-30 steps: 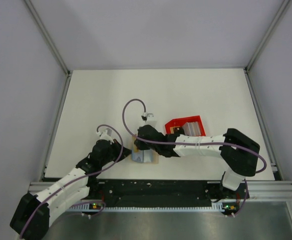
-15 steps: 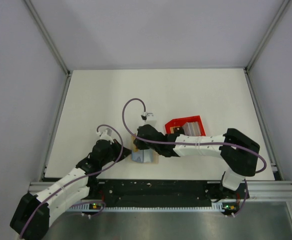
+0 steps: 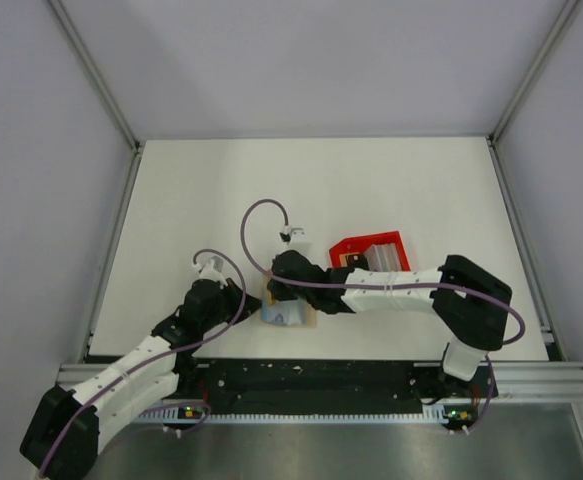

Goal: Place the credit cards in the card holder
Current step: Turn over the card slot in the card holder.

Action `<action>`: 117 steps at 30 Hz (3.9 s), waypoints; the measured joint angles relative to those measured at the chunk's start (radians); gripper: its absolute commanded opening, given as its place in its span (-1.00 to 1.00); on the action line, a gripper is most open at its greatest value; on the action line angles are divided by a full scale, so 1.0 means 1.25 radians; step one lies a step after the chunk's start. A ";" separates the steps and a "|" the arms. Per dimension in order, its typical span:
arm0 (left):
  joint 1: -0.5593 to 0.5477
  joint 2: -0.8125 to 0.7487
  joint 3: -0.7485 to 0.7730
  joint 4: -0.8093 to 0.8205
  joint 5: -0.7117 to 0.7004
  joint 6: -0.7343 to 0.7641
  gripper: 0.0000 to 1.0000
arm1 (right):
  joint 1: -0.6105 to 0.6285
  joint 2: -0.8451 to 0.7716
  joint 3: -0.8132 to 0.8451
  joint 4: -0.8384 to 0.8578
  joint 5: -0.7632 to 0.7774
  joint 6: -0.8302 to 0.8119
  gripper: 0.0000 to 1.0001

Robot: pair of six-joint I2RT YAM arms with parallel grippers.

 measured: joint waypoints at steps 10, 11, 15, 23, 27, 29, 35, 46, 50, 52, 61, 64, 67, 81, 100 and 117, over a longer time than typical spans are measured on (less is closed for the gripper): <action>0.000 0.000 0.000 0.000 0.000 0.000 -1.00 | 0.000 0.013 0.046 -0.066 0.016 -0.016 -1.00; 0.000 0.000 0.000 0.000 0.000 0.000 -1.00 | 0.000 0.017 0.046 -0.069 0.016 -0.016 -1.00; 0.000 0.000 0.000 -0.001 0.000 0.000 -1.00 | 0.000 0.023 0.045 -0.078 0.011 -0.016 -1.00; 0.000 0.000 0.000 -0.001 0.000 0.001 -1.00 | 0.000 0.023 0.045 -0.056 -0.009 -0.011 -1.00; 0.000 0.000 0.000 -0.004 0.000 0.001 -1.00 | 0.000 0.023 0.045 -0.061 -0.018 0.001 -1.00; 0.000 0.000 0.000 -0.005 0.000 0.001 -1.00 | 0.003 0.023 0.046 -0.071 -0.016 0.006 -1.00; 0.000 0.000 0.000 -0.009 0.000 0.000 -1.00 | 0.043 0.065 0.121 -0.180 0.042 0.008 -1.00; 0.000 -0.020 0.000 -0.014 0.001 -0.004 -1.00 | 0.101 0.092 0.216 -0.325 0.128 0.010 -1.00; 0.000 -0.021 0.000 -0.014 0.001 -0.004 -1.00 | 0.101 0.092 0.218 -0.331 0.125 0.017 -1.00; 0.000 -0.021 0.000 -0.015 0.001 -0.006 -1.00 | 0.101 0.092 0.218 -0.332 0.125 0.019 -1.00; 0.000 -0.045 0.000 -0.021 -0.002 -0.007 -1.00 | 0.120 0.147 0.304 -0.417 0.172 0.012 -1.00; 0.000 -0.051 0.000 -0.029 0.001 -0.007 -1.00 | 0.127 0.152 0.307 -0.432 0.192 0.013 -1.00; -0.002 -0.061 0.000 -0.030 0.002 -0.007 -1.00 | 0.132 0.152 0.307 -0.442 0.216 0.013 -1.00; -0.004 -0.067 0.000 -0.029 0.010 -0.005 -1.00 | 0.136 0.144 0.307 -0.507 0.272 0.012 -1.00; -0.004 -0.067 0.000 -0.028 0.010 -0.002 -1.00 | 0.125 0.082 0.280 -0.437 0.245 0.038 -1.00; -0.004 -0.068 0.000 -0.028 0.023 -0.004 -1.00 | 0.107 0.082 0.190 -0.310 0.176 0.064 -1.00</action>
